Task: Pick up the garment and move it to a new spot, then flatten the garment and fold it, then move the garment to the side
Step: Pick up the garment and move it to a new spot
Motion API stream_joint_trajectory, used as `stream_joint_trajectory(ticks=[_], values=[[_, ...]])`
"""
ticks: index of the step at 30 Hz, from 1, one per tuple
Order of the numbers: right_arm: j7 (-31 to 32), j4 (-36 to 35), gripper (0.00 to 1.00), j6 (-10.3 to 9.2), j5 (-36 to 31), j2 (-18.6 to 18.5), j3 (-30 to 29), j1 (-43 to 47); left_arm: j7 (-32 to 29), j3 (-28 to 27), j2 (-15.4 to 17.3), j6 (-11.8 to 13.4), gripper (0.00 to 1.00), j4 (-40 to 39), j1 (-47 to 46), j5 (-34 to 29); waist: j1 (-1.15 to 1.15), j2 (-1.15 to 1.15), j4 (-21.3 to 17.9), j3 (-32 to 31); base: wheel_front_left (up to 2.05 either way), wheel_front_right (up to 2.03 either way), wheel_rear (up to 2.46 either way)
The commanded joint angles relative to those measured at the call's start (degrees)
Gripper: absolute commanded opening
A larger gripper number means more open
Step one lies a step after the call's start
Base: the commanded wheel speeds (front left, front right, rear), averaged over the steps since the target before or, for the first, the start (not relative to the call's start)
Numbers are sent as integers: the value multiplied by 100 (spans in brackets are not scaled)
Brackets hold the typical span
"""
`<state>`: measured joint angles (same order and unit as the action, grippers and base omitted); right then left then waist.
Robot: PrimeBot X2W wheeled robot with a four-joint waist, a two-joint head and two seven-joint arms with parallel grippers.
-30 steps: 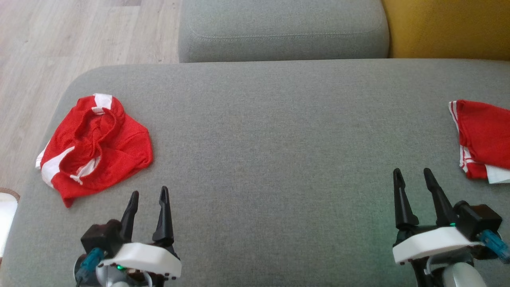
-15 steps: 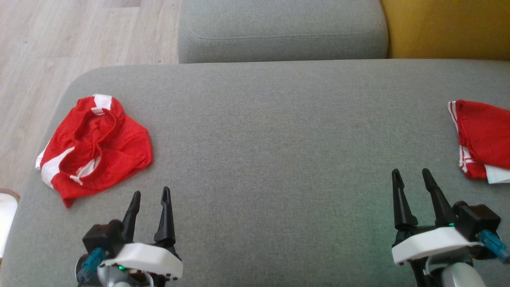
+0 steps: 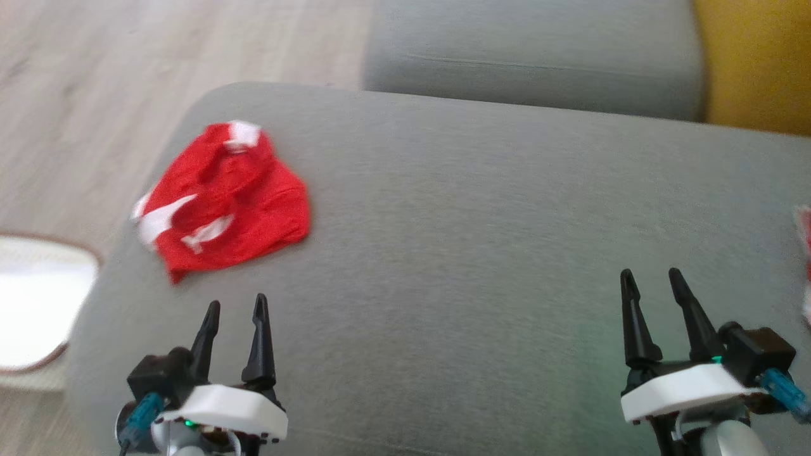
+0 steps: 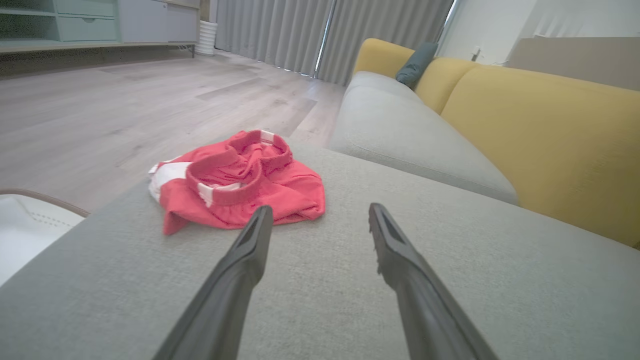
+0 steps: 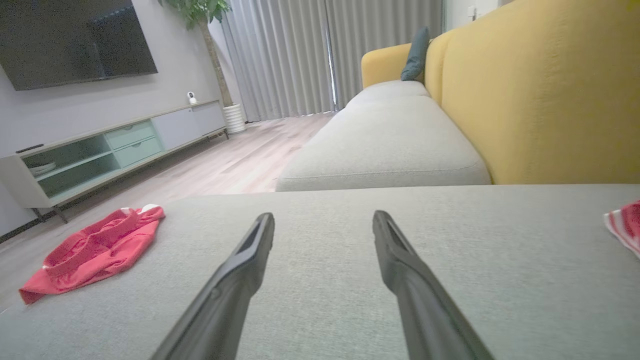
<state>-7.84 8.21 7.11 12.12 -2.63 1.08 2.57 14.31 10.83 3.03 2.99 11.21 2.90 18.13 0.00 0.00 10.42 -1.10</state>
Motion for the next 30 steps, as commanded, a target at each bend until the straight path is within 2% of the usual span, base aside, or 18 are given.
stream_joint_trajectory(ticks=[1, 7, 12, 20, 30], values=[[-63, -206, 100, 37, 65, -25, 155, -126, 69, -202, -11, -21, 100, -218, -282, -73, 0, 0, 522, 5, 0, 0, 0], [-85, -211, 100, 37, 125, -25, 256, -146, 69, -264, -1, -44, 100, -278, -311, -115, 0, 0, 1365, 35, 0, 0, 0], [-88, -186, 100, 37, 131, -25, 324, -197, 69, -379, 16, -31, 100, -322, -298, -117, 0, 0, 1916, 69, 0, 0, 0], [36, -108, 100, 37, 49, -25, 710, -593, 69, -800, 5, 122, 100, -728, -71, -46, 0, 0, 2052, 287, 0, 0, 0], [82, -59, 100, 37, -39, -25, 777, -799, 69, -959, -10, 166, 100, -946, 78, 36, 0, 0, 2117, 468, 0, 0, 0]])
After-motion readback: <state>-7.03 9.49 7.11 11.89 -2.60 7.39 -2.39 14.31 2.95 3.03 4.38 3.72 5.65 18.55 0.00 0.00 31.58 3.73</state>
